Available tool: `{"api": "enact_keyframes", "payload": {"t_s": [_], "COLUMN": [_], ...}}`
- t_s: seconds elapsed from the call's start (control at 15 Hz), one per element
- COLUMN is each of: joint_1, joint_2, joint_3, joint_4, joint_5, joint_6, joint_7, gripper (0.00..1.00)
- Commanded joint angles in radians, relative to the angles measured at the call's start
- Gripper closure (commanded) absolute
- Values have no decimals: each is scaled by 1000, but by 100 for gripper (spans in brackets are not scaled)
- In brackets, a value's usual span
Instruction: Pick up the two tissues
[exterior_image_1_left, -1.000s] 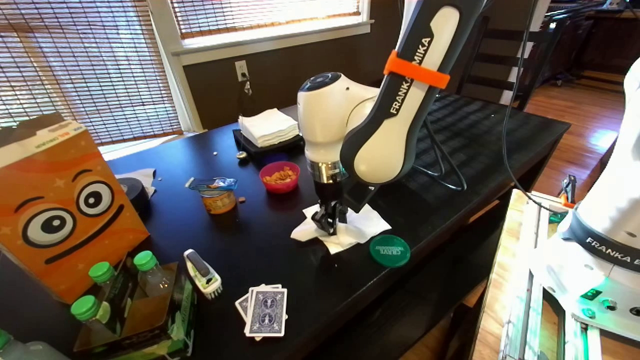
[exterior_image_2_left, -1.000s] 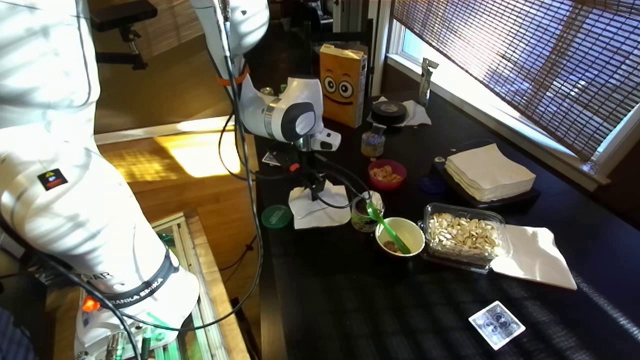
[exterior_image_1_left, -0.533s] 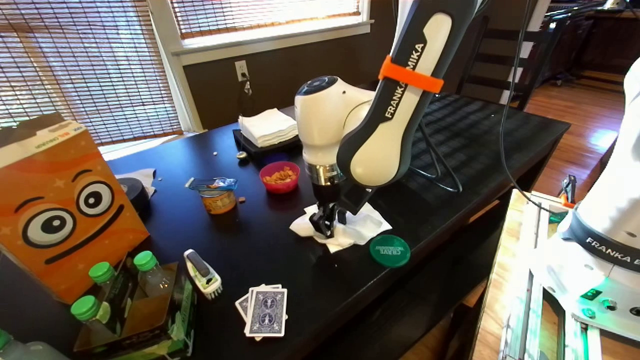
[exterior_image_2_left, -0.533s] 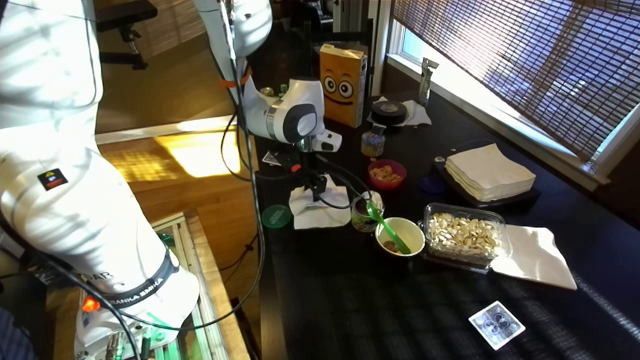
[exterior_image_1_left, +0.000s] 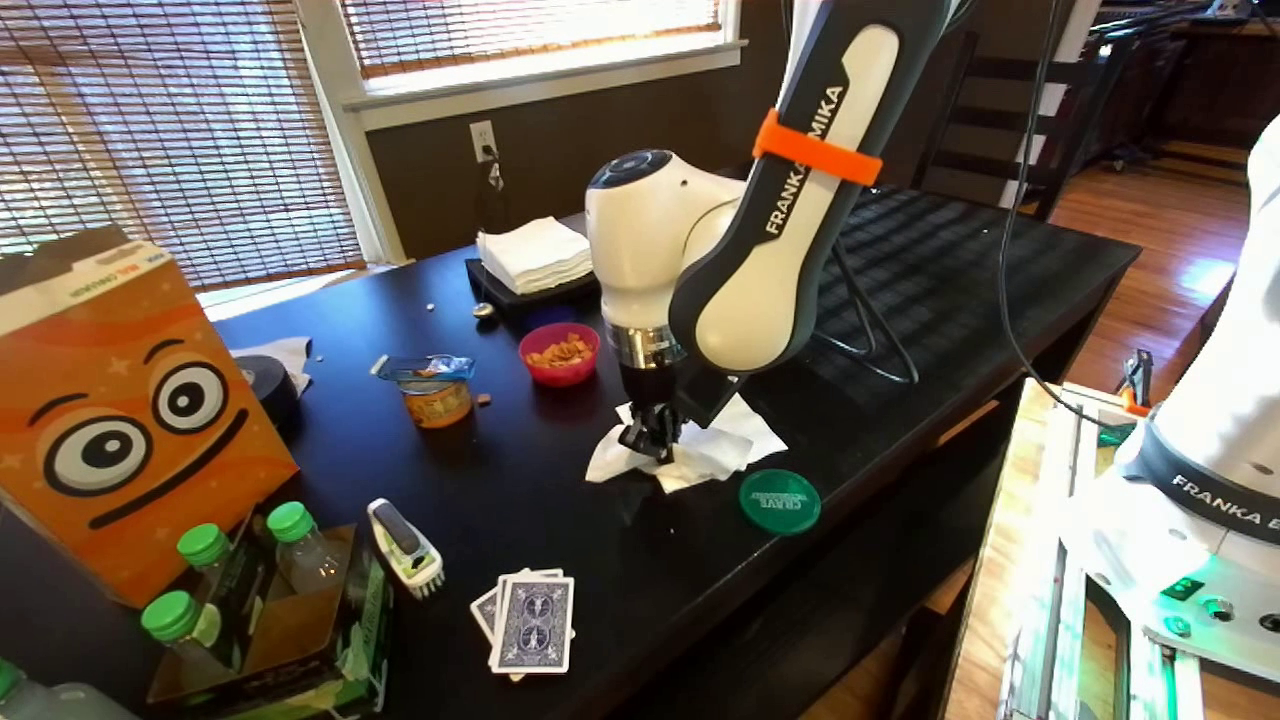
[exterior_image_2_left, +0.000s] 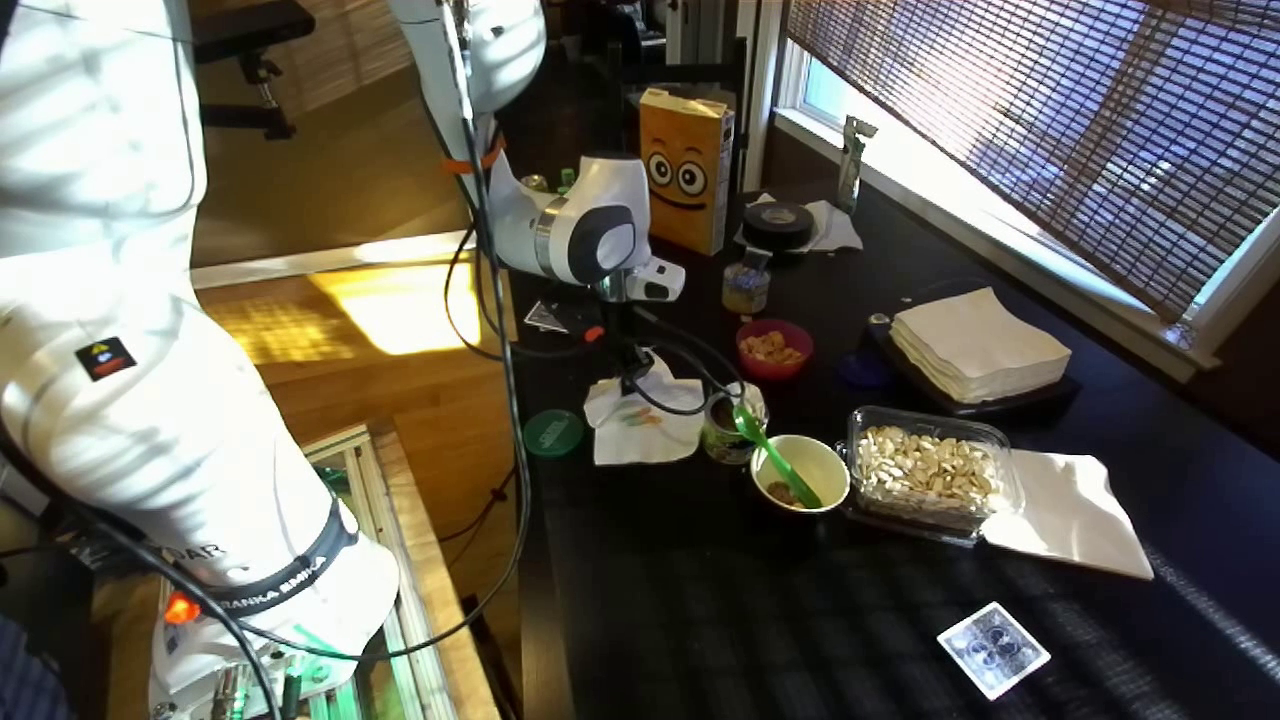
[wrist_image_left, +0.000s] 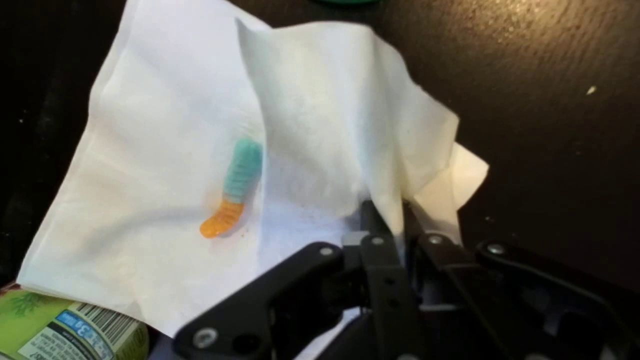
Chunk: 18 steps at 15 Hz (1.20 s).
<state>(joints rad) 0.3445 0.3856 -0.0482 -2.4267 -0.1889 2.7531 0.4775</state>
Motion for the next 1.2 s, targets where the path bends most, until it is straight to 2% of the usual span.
{"api": "enact_keyframes", "payload": {"t_s": [0.0,0.6,1.13], "joint_1": [14,53,-4], "joint_2": [16,-106,-207], "joint_3": [-12,-54,-10], "joint_4": [13,-7,17], "joint_5": [-12,-87,-196], "joint_6": [10,-65,-204], "joint_7": [12,38,44], "gripper": [97,98,98]}}
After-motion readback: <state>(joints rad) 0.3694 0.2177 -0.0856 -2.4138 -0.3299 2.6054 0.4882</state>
